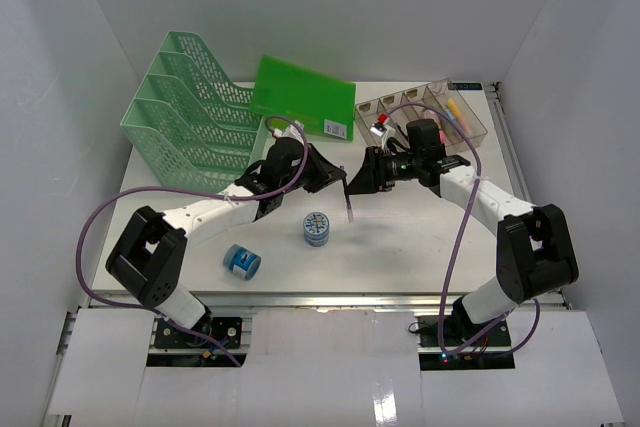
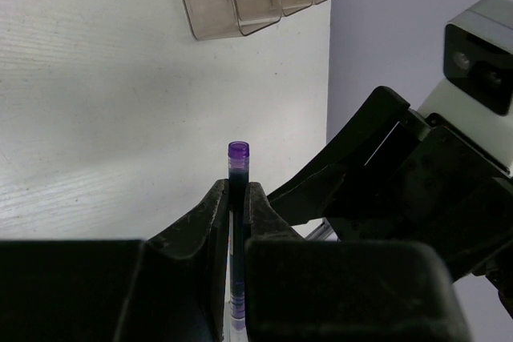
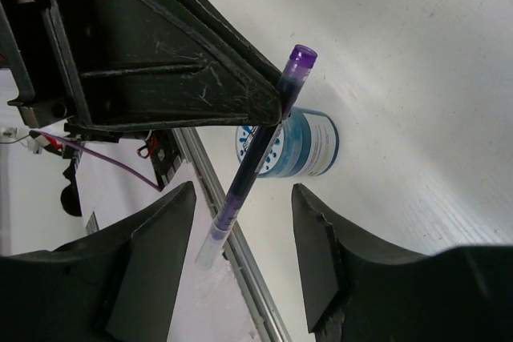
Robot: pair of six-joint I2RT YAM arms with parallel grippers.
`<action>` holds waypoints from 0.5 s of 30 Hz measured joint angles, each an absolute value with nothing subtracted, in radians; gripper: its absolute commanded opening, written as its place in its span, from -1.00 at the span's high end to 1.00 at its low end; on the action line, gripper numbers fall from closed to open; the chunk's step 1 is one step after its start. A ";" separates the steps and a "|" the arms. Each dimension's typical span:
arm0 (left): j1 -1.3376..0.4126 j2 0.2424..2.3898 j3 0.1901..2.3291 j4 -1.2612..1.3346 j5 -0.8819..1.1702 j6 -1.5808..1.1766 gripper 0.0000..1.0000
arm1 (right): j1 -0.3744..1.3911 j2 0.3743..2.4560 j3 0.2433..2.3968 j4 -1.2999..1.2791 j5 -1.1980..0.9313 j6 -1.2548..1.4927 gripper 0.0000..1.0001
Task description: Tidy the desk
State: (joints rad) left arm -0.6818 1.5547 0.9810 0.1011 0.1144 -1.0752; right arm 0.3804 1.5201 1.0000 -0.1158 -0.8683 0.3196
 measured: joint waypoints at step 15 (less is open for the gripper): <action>-0.696 1.610 0.986 0.191 0.107 -1.137 1.00 | 0.392 1.545 1.000 -0.094 -0.832 0.359 0.63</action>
